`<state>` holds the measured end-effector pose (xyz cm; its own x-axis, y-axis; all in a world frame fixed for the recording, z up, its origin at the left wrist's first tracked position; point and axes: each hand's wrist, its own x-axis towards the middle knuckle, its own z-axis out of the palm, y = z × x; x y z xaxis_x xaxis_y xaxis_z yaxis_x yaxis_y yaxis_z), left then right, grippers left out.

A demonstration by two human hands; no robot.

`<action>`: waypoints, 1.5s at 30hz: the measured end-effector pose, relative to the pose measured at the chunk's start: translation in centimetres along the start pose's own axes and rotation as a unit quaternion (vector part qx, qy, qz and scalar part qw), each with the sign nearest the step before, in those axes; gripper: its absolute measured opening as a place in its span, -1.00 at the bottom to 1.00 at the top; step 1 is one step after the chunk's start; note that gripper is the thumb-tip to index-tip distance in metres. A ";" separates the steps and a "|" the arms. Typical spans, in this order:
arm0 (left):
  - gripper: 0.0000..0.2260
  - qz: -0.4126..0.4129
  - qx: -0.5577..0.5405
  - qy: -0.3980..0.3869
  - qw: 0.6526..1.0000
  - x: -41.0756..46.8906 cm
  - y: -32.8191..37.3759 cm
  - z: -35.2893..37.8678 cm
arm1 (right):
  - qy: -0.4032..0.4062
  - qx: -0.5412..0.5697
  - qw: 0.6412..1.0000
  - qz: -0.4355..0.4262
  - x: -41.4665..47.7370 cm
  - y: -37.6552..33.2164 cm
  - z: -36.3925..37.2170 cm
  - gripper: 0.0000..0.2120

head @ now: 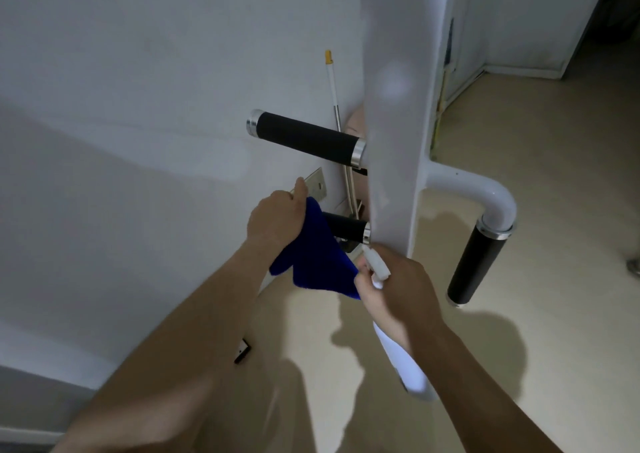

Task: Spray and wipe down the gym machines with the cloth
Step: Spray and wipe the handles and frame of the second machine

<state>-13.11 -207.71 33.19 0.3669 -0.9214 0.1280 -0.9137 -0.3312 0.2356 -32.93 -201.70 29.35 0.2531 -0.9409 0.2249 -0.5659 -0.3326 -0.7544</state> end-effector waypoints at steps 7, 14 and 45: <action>-0.75 -0.034 -0.133 0.075 0.988 -0.3 0.3 -5.5 | 0.028 0.036 0.999 0.022 -0.3 -0.2 -0.6 -0.69; -0.90 -0.014 -0.570 -0.023 0.821 -3.9 4.1 -3.7 | 0.024 0.068 0.997 0.018 0.4 -0.4 -1.6 -0.81; -0.57 0.140 -0.001 -0.079 0.987 1.1 1.1 -1.3 | 0.011 0.068 0.996 0.055 0.7 1.1 -1.3 -0.85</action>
<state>-13.46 -208.81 34.82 0.0675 -0.9970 0.0371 -0.9753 -0.0581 0.2133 -34.42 -202.76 29.53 0.1781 -0.9727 0.1491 -0.4769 -0.2178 -0.8515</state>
